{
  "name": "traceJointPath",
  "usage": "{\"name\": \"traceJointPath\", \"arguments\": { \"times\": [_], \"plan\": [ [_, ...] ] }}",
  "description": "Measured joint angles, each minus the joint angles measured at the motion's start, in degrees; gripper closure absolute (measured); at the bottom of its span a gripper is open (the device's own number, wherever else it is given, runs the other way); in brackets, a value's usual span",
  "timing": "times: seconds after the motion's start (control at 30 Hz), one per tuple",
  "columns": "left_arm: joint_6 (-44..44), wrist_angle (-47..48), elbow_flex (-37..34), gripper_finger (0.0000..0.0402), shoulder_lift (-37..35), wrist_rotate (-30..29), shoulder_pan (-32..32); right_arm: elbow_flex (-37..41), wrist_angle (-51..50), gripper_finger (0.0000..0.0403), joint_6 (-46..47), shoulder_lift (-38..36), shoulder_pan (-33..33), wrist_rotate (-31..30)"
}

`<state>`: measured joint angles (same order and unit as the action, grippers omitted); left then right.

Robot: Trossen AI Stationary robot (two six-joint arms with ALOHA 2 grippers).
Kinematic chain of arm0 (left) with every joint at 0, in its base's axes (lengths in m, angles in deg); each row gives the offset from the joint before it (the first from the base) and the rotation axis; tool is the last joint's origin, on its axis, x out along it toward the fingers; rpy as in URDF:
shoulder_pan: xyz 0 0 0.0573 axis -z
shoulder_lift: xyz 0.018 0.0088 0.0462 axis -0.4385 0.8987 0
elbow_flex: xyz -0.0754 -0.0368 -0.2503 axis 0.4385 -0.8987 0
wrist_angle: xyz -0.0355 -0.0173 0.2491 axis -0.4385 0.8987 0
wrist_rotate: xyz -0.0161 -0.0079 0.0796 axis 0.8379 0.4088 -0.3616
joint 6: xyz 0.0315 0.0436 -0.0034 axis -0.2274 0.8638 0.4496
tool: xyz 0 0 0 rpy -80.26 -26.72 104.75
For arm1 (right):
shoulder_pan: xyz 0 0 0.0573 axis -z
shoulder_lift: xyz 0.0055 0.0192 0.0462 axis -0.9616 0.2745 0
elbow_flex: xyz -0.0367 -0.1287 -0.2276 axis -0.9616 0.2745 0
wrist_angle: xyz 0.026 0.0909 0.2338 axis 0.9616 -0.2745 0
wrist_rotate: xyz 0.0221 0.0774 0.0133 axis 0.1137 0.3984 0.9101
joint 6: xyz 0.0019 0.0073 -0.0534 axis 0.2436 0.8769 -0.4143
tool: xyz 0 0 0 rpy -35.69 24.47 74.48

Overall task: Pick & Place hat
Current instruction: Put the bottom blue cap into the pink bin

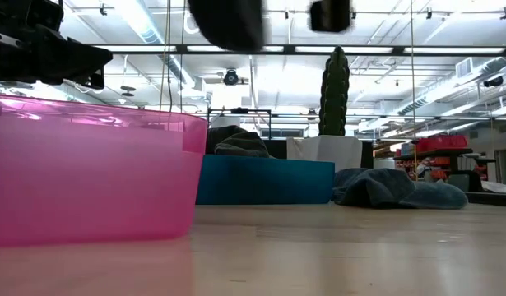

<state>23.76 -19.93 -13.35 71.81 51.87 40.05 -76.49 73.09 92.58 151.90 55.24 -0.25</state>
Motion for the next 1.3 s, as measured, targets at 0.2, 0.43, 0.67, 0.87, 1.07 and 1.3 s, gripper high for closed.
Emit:
{"name": "traceJointPath", "arguments": {
  "times": [0.2, 0.43, 0.67, 0.87, 1.07, 1.3],
  "plan": [
    [0.01, 0.18, -0.02, 0.0376, 0.00, 0.11, 0.02, -14.58, -11.90, 0.0403, -5.77, 10.18, 0.81, 0.98],
    [0.00, 0.19, -0.02, 0.0376, 0.02, 0.09, 0.00, -22.01, -16.01, 0.0403, -5.98, 16.45, 3.56, 0.99],
    [0.00, 0.19, -0.01, 0.0376, 0.01, 0.06, 0.00, -22.09, -13.16, 0.0403, -2.64, 20.85, 5.91, 6.42],
    [0.02, 0.22, -0.02, 0.0376, 0.02, 0.02, 0.01, -22.09, -8.93, 0.0403, -1.49, 24.29, 6.49, 10.97],
    [0.02, 0.19, -0.02, 0.0376, 0.02, -0.02, 0.02, -22.09, -8.31, 0.0403, -1.77, 25.44, 7.27, 11.40],
    [0.00, 0.20, -0.02, 0.0376, 0.02, -0.03, 0.02, -22.09, -6.84, 0.0382, -4.13, 25.43, 7.65, 11.32]
  ]
}}
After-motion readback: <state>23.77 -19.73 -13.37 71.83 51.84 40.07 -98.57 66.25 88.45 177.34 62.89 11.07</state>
